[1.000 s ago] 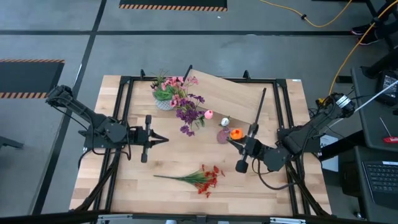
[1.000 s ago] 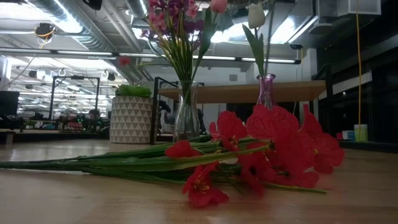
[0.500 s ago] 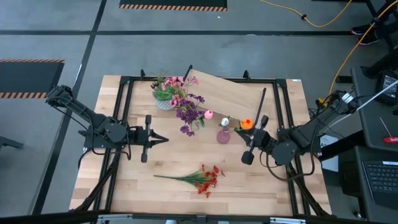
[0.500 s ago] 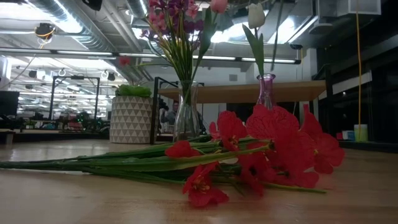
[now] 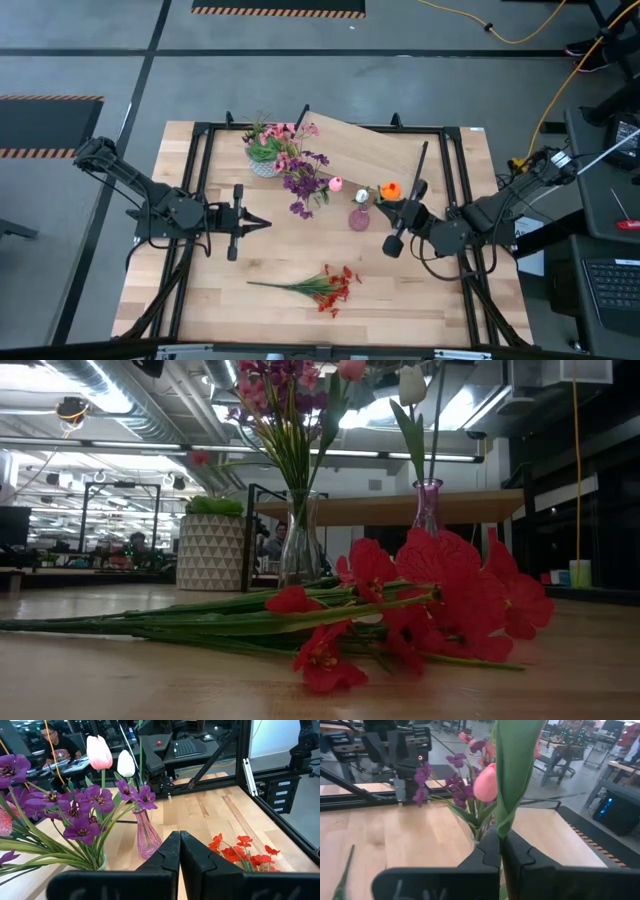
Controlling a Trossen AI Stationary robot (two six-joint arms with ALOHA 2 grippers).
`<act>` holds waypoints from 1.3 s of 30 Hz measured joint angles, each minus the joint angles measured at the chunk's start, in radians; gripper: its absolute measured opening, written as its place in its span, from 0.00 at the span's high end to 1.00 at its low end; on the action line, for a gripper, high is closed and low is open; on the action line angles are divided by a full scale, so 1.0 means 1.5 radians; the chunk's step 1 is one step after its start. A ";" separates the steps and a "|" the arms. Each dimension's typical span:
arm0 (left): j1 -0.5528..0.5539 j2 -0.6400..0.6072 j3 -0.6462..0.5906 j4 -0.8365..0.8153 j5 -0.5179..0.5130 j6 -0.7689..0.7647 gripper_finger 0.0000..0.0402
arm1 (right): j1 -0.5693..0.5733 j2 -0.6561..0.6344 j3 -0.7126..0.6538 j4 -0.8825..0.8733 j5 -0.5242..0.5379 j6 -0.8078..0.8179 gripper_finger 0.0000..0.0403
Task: Pick and place flowers into a vace then onto a shelf
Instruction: Put the orange tulip into the purple vase
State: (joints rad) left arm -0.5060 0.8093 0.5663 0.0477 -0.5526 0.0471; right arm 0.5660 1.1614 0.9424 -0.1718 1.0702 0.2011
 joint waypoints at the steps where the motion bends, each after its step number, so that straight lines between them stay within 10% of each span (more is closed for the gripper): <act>1: 0.000 0.000 0.000 0.000 0.000 0.000 0.99 | -0.004 0.000 -0.002 0.000 0.000 0.002 1.00; 39: 0.000 0.000 -0.025 0.006 -0.006 -0.006 0.99 | -0.117 0.000 -0.306 0.384 -0.089 0.038 1.00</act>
State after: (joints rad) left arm -0.5060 0.8097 0.5293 0.0563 -0.5610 0.0387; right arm 0.3898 1.1618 0.4835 0.4035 0.9367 0.2579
